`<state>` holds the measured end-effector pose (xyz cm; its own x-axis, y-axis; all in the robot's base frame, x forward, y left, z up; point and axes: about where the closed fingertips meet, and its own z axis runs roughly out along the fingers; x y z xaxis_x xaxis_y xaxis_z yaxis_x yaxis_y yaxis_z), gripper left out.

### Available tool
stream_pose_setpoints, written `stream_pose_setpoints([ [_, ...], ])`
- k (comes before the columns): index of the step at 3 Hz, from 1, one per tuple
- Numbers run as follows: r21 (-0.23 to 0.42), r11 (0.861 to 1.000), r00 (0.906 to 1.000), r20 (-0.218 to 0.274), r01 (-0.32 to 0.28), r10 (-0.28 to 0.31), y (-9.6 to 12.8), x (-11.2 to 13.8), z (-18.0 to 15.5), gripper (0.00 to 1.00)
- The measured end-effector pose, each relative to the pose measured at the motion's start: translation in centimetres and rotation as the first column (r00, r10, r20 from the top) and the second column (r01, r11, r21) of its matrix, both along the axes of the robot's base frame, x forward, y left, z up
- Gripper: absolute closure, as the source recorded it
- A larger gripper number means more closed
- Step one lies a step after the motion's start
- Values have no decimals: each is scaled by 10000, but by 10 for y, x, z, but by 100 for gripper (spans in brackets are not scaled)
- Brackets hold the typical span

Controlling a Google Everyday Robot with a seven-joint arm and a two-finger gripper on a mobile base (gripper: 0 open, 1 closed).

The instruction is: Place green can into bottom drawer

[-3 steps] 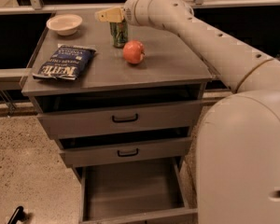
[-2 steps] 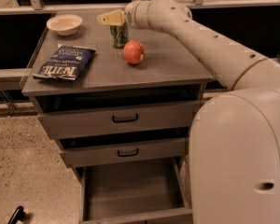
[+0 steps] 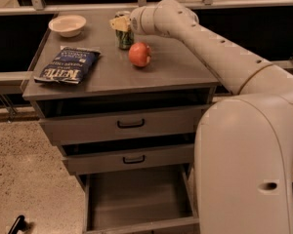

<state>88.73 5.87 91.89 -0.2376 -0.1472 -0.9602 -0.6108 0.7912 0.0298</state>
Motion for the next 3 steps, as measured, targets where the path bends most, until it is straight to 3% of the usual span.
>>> stream_pose_setpoints([
  [1, 23, 9961, 9961, -38, -886, 886, 5, -8, 0, 65],
  [2, 673, 9768, 9788, 398, -2034, 2010, -11, -25, 15, 88],
  [3, 455, 9306, 9242, 1443, -3631, 3535, -15, -70, 57, 100],
])
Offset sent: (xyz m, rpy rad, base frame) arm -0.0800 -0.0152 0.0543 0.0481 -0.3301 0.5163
